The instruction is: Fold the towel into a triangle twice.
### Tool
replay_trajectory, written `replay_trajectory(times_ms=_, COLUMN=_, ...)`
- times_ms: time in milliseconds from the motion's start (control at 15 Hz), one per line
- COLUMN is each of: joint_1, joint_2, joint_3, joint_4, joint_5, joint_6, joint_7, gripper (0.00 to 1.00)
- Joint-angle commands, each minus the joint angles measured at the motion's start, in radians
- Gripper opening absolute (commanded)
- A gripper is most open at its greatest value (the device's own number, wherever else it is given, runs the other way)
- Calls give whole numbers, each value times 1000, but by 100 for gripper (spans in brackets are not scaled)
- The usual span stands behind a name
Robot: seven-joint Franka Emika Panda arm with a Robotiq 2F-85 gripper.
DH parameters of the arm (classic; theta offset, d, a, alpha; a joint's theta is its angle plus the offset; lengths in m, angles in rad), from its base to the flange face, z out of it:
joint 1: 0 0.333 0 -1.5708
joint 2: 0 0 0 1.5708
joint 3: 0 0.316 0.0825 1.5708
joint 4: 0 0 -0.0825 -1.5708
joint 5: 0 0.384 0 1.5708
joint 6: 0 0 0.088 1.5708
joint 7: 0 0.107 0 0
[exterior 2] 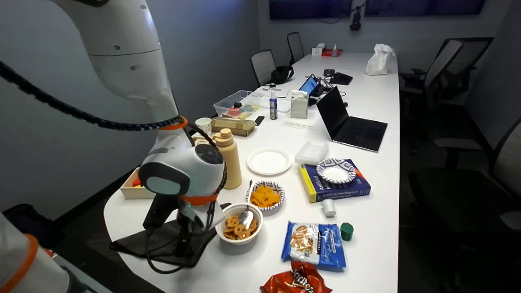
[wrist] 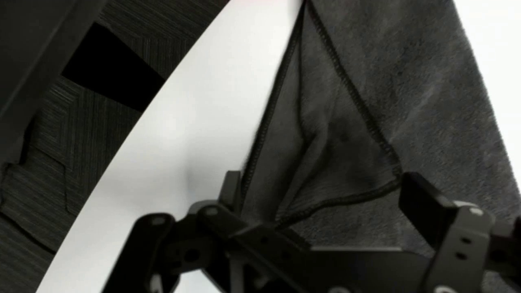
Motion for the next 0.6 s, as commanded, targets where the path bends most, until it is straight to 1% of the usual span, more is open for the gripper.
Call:
replay_trajectory(times_ms=0, joint_1=104, joint_2=-123, joint_3=-32, joint_4=-28, joint_5=-103, joint_6=-116, joint_7=157, gripper=100)
replay_trajectory(times_ms=200, joint_1=160, joint_2=-154, joint_3=-47, joint_4=-10, joint_5=-186, joint_6=-174, joint_7=303, gripper=100)
replay_trajectory(times_ms=333, joint_1=179, joint_2=-146, joint_3=-62, joint_4=13, joint_5=-241, joint_6=-200, joint_7=391, gripper=100)
replay_trajectory(times_ms=533, joint_1=195, joint_2=-118, joint_3=-73, joint_4=53, joint_5=-297, joint_6=-226, joint_7=483, gripper=100)
